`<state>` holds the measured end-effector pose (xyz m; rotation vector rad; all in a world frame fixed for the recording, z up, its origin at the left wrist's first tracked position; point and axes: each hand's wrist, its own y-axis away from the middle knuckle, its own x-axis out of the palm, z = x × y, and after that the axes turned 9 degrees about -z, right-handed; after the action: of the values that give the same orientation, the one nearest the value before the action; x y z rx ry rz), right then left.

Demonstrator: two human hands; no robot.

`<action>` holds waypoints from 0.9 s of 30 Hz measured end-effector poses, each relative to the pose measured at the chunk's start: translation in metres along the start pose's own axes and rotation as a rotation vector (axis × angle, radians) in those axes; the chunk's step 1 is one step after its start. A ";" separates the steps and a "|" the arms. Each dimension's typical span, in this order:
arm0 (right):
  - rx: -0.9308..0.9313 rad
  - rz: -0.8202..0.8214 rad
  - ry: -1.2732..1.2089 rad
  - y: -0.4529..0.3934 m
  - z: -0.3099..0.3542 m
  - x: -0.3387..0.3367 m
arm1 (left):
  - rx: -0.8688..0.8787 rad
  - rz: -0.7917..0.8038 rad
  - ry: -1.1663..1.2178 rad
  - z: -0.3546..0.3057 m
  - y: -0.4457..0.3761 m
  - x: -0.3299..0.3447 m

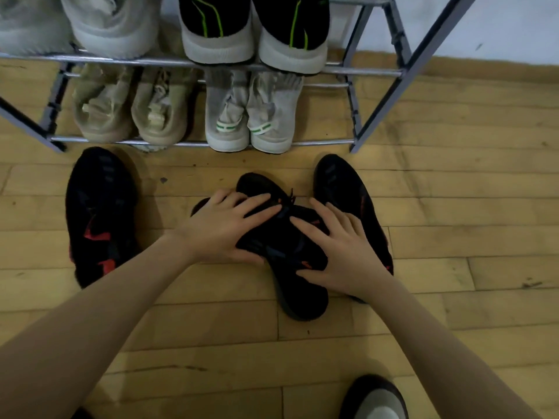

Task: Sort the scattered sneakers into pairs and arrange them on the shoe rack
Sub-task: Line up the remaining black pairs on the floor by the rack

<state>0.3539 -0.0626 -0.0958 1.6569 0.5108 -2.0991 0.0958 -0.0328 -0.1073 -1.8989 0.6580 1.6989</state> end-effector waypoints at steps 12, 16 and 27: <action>0.079 -0.288 0.067 0.015 0.021 0.010 | -0.102 -0.258 0.010 -0.018 0.035 0.000; 0.068 -0.292 -0.045 -0.013 0.035 0.006 | -0.514 -0.306 0.028 -0.040 0.059 -0.009; 0.183 -0.023 -0.126 -0.017 0.064 0.025 | -1.026 0.057 0.029 -0.072 0.050 -0.008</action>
<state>0.2876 -0.0845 -0.1051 1.6076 0.3080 -2.3089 0.1165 -0.1176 -0.0949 -2.5433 -0.2550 2.2865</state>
